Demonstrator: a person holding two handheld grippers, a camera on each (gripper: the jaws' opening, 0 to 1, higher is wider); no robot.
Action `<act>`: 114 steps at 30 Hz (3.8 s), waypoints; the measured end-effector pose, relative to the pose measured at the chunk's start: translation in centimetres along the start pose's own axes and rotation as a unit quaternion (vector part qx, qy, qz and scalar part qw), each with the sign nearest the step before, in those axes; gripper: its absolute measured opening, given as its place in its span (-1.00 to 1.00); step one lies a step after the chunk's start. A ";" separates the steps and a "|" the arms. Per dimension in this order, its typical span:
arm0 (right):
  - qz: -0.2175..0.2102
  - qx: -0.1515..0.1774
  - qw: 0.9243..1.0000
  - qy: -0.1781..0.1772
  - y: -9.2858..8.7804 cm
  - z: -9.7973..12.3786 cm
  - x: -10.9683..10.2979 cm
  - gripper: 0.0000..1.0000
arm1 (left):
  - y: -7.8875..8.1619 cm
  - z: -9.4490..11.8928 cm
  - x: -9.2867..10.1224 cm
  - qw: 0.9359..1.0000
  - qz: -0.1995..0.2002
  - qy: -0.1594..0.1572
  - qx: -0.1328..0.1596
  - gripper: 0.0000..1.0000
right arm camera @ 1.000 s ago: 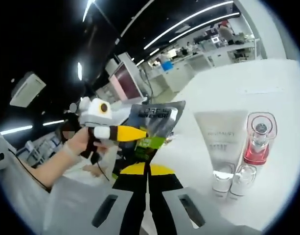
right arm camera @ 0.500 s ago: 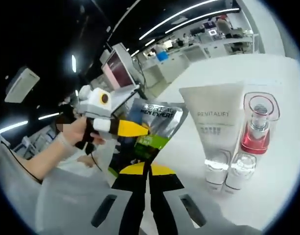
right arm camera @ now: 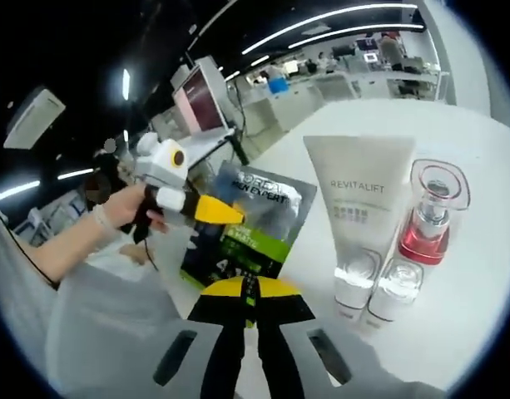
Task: Arrange the skincare products in the storage area until every visible bottle or jar stands upright without overlapping.
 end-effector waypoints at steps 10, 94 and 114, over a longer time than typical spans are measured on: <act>0.046 -0.034 0.998 -0.019 -1.4 -1.2 -0.5 -0.74 | -1.4 -1.4 0.0 1.000 0.013 0.014 -0.020 -1.00; 0.175 -0.133 0.966 -0.140 -6.5 -5.5 3.2 -0.60 | -3.0 -4.7 -2.0 0.966 -0.212 0.147 -0.029 -0.51; 0.164 -0.130 0.967 -0.147 -6.6 -5.5 3.1 -0.64 | -3.8 -4.3 -1.0 0.932 -0.307 0.138 -0.133 -0.34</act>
Point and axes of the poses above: the point that each gripper's makers call its tool centre point, and the gripper's own axes: z roughly backward along the fingers, x roughly to its right, y roughly out of its top, the point moved 10 cm from there along z, roughly backward along the fingers, and after that the axes turned 13 degrees about -z, right-handed, at the moved point
